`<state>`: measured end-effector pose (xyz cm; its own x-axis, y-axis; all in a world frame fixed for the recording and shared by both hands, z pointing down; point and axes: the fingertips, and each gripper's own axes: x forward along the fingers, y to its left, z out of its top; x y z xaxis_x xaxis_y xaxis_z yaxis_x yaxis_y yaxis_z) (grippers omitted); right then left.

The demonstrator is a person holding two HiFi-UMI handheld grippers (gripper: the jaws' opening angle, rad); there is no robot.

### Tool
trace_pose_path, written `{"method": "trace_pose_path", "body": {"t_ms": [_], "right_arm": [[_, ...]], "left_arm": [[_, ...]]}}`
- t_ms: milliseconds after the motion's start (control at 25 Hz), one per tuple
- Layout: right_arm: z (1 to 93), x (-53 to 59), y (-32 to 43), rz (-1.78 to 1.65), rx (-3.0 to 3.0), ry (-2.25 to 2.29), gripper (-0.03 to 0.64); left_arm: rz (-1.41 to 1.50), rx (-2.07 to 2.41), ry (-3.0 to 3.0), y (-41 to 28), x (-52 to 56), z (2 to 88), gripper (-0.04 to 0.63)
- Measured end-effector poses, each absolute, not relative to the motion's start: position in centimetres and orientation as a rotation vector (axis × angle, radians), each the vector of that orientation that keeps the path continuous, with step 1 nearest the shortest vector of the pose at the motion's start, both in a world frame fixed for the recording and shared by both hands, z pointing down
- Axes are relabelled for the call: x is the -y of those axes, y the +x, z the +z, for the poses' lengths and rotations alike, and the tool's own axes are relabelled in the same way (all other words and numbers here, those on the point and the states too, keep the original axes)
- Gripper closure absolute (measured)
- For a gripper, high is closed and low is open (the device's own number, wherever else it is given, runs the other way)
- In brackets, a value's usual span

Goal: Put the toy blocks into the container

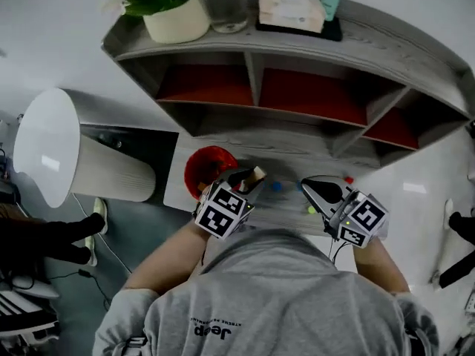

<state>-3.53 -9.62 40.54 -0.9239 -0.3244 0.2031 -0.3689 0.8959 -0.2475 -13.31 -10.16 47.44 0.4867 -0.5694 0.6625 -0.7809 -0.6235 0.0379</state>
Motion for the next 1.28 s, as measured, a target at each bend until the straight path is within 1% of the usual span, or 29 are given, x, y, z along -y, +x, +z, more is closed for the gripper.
{"method": "trace_pose_path", "body": {"t_ms": [120, 240, 360, 480, 520, 560, 600, 640, 840, 1000, 1160, 1280], "right_arm": [[39.8, 9.6, -11.4, 0.386, 2.921, 0.438, 0.598], [39.5, 9.1, -17.0, 0.374, 2.916, 0.392, 0.598], [39.4, 8.5, -20.4, 0.356, 2.896, 0.371, 0.598], [39.6, 7.9, -21.7, 0.343, 2.873, 0.378, 0.598], [39.6, 7.9, -21.8, 0.341, 2.865, 0.389, 0.598], [39.4, 7.9, -21.8, 0.338, 2.857, 0.403, 0.598], [39.3, 8.0, -21.8, 0.337, 2.850, 0.420, 0.598], [39.2, 8.1, -21.7, 0.339, 2.844, 0.438, 0.598], [38.9, 8.2, -20.3, 0.341, 2.832, 0.510, 0.598], [38.5, 8.6, -18.0, 0.331, 2.835, 0.566, 0.598], [38.4, 9.1, -13.1, 0.338, 2.833, 0.666, 0.598], [38.7, 8.8, -8.0, 0.367, 2.820, 0.755, 0.598]], "left_arm": [[0.880, 1.217, 2.360, -22.0, 9.2, 47.1, 0.434], [0.882, 1.226, 2.342, -27.6, 8.1, 47.7, 0.434], [0.872, 1.192, 2.356, -30.1, 7.8, 48.2, 0.434], [0.831, 1.165, 2.382, -30.8, 8.4, 48.5, 0.431], [0.824, 1.156, 2.387, -30.8, 8.6, 48.6, 0.425], [0.822, 1.147, 2.393, -30.8, 8.8, 48.6, 0.395], [0.822, 1.141, 2.404, -30.7, 9.0, 48.6, 0.324], [0.818, 1.139, 2.420, -30.7, 9.2, 48.5, 0.308], [0.772, 1.126, 2.474, -29.7, 9.7, 47.1, 0.308], [0.741, 1.055, 2.521, -26.7, 9.4, 45.9, 0.308], [0.733, 0.899, 2.625, -20.0, 8.4, 45.7, 0.344], [0.801, 0.746, 2.659, -13.6, 6.9, 47.2, 0.345]]}}
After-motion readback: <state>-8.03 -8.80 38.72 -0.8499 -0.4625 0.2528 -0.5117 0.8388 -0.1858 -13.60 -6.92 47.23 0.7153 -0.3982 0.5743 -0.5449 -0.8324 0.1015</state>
